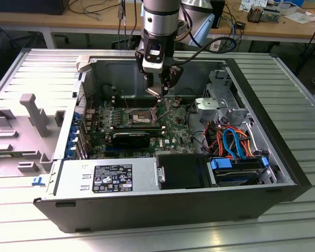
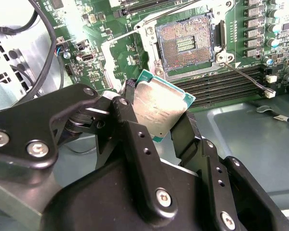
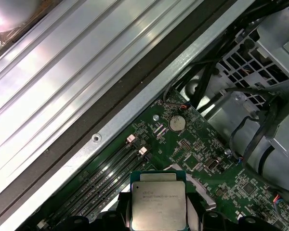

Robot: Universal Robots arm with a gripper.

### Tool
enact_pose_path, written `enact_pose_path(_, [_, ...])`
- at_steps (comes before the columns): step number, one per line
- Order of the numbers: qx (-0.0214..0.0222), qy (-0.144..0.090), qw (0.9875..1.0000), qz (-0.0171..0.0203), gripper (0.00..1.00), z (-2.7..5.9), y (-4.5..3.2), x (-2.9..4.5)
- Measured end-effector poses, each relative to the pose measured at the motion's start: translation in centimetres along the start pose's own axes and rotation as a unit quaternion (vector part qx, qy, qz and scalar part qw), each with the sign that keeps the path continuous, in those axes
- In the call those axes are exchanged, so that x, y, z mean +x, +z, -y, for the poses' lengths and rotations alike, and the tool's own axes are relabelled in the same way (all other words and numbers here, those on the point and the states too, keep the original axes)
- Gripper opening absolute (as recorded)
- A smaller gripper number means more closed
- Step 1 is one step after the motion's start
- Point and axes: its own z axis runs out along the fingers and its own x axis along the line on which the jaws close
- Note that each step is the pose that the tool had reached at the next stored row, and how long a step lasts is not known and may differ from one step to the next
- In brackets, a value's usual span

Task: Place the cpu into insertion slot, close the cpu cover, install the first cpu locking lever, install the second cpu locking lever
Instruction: 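Place the cpu into insertion slot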

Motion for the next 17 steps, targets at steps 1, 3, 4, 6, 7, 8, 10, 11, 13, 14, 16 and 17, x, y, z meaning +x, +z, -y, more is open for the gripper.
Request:
enact_pose_path(1, [0.0001,0.0,1.0,0.0001,0.54,0.0,0.0,0.0])
enact_pose_path(3, [0.0002,0.001,1.0,0.0002,0.54,0.0,0.0,0.0])
enact_pose_path(4, [0.0002,0.001,1.0,0.0002,0.54,0.0,0.0,0.0])
enact_pose_path(6, [0.0004,0.002,1.0,0.0004,0.54,0.0,0.0,0.0])
enact_pose_path(7, [0.0004,0.002,1.0,0.0004,0.54,0.0,0.0,0.0])
enact_pose_path(8, [0.0006,0.003,1.0,0.0006,0.54,0.0,0.0,0.0])
enact_pose_path(10, [0.0008,0.003,1.0,0.0007,0.54,0.0,0.0,0.0])
enact_pose_path(11, [0.0008,0.004,1.0,0.0008,0.54,0.0,0.0,0.0])
enact_pose_path(13, [0.0009,0.004,1.0,0.0009,0.54,0.0,0.0,0.0])
enact_pose_path(14, [0.001,0.005,1.0,0.001,0.54,0.0,0.0,0.0])
enact_pose_path(16, [0.0011,0.005,1.0,0.0011,0.54,0.0,0.0,0.0])
enact_pose_path(17, [0.0012,0.006,1.0,0.0012,0.54,0.0,0.0,0.0])
